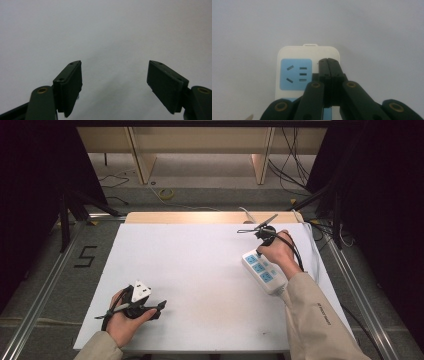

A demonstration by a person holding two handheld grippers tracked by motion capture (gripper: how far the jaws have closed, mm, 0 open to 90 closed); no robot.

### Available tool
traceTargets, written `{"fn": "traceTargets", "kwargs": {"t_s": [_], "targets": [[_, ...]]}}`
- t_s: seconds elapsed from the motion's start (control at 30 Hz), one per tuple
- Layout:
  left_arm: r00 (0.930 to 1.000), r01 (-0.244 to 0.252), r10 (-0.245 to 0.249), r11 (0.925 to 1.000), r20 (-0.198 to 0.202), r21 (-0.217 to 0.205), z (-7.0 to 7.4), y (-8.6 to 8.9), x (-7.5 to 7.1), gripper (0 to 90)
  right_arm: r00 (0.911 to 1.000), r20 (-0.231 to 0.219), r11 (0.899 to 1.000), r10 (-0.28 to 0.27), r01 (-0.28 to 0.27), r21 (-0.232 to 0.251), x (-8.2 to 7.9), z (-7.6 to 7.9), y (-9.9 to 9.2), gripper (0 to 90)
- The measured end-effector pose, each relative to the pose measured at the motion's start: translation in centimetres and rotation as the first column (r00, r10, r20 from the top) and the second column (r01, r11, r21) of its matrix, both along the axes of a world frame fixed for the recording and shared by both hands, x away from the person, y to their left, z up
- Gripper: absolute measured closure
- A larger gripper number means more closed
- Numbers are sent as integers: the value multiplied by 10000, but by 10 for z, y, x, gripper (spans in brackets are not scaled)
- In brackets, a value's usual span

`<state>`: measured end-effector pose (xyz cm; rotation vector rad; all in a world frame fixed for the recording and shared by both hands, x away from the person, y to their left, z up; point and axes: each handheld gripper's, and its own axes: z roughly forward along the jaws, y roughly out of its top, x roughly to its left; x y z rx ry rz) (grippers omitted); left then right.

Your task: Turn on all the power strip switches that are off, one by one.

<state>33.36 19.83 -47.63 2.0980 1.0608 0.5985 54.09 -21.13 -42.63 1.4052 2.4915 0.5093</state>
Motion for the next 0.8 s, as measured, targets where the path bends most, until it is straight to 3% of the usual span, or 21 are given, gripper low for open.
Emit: {"fn": "traceTargets", "kwargs": {"t_s": [0.8], "targets": [[10000,26,-26,10000,-9,38,0,0,0,284,9998,-190,10000,-25,23,-89,4,-5,0,900]]}}
